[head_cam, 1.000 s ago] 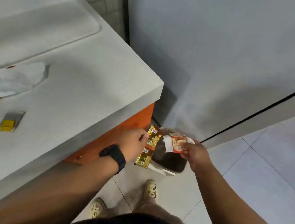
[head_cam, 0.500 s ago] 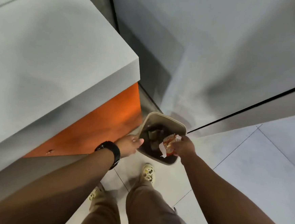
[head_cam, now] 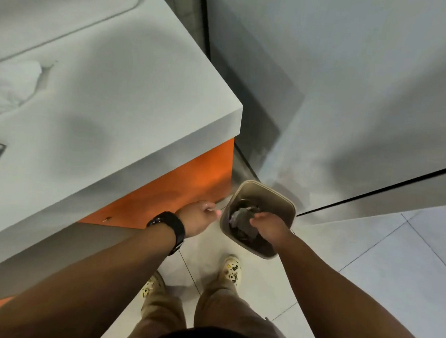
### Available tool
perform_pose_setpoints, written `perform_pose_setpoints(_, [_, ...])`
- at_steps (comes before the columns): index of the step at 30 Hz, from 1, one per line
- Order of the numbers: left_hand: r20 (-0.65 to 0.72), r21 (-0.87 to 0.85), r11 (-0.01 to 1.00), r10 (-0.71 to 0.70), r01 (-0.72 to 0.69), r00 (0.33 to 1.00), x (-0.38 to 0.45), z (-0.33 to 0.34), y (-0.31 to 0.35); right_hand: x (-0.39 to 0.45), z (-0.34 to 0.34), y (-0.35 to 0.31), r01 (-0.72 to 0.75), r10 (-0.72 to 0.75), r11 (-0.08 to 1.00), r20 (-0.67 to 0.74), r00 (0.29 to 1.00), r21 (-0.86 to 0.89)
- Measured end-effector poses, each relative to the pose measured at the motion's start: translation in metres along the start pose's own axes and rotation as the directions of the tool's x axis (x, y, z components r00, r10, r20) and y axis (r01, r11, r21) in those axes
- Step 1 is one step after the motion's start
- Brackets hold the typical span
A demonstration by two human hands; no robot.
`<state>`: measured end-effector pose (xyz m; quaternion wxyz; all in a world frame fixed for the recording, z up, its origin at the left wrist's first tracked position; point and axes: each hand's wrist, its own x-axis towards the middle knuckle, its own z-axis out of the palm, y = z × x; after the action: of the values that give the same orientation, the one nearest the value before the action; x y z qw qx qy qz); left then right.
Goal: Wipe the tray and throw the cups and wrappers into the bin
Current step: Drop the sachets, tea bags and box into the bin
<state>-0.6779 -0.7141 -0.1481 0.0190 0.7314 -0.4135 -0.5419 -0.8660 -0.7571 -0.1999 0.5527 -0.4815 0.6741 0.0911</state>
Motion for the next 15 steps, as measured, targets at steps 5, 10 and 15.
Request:
perform_pose_setpoints(5, [-0.084, 0.009, 0.995, 0.098, -0.097, 0.992, -0.038, -0.023, -0.001, -0.018, 0.009, -0.042, 0.149, -0.149, 0.989, 0.026, 0.988, 0.005])
perform_pose_setpoints(10, [-0.198, 0.050, 0.991, 0.133, -0.126, 0.971, -0.075, -0.050, -0.010, -0.048, 0.013, -0.088, 0.370, -0.366, 0.929, 0.115, 0.923, -0.016])
perform_pose_setpoints(15, [-0.359, 0.035, 0.969, 0.242, -0.246, 0.901, -0.120, -0.081, -0.019, -0.081, 0.018, -0.137, 0.452, -0.409, 0.889, 0.323, 0.853, -0.069])
